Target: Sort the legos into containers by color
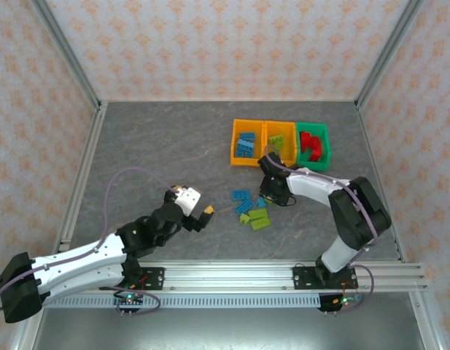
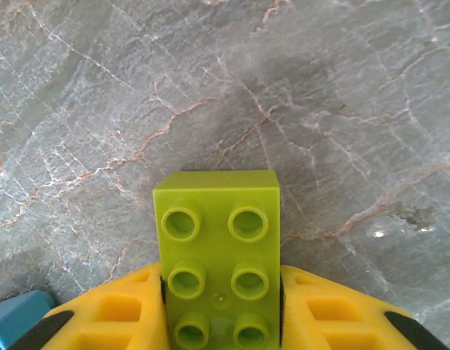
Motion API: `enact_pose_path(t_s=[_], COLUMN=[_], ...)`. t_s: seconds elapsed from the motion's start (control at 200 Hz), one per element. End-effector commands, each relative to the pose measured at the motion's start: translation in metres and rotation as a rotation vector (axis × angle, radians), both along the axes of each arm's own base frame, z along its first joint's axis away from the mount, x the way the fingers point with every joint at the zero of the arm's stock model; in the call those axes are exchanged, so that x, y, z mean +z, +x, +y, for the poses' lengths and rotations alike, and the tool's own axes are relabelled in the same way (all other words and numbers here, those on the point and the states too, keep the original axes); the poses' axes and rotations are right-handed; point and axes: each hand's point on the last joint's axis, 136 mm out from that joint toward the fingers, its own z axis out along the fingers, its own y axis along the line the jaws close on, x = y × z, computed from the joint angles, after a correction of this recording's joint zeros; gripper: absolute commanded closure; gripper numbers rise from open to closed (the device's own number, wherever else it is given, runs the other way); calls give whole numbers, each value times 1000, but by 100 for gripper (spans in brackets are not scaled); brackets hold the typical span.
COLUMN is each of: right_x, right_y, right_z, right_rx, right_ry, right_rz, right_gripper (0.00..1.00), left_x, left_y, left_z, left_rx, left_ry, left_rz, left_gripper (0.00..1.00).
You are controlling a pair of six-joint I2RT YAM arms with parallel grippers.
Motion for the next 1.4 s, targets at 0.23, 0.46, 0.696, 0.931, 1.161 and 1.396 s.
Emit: enact_pose_path(t_s=[0.23,0.46,0.696,0.931,1.161,1.396], right_x=[100,138,117,139,183,192], right_y=[37,131,195,175,74,-38], right_z=[-41,-58,-59,-62,-46,-2], right_rx=[-131,-111,-113,-133,-20,249], right_ry=[-9,-53,-81,-63,67,196], right_rz=[-329,-381,-310,-296,-412,-386], right_gripper=[74,75,73,46,42,38], left_x=[11,11,11,10,20,27], left_y=[1,2,3,3,13,31], left_z=[1,3,7,6,10,-23], left_rx=[8,18,31,33,147,352], left_ry=[-18,-9,8,9,-55,-323], left_rz=[-21,-25,-31,-30,6,271], left_gripper=[0,0,0,0,0,0])
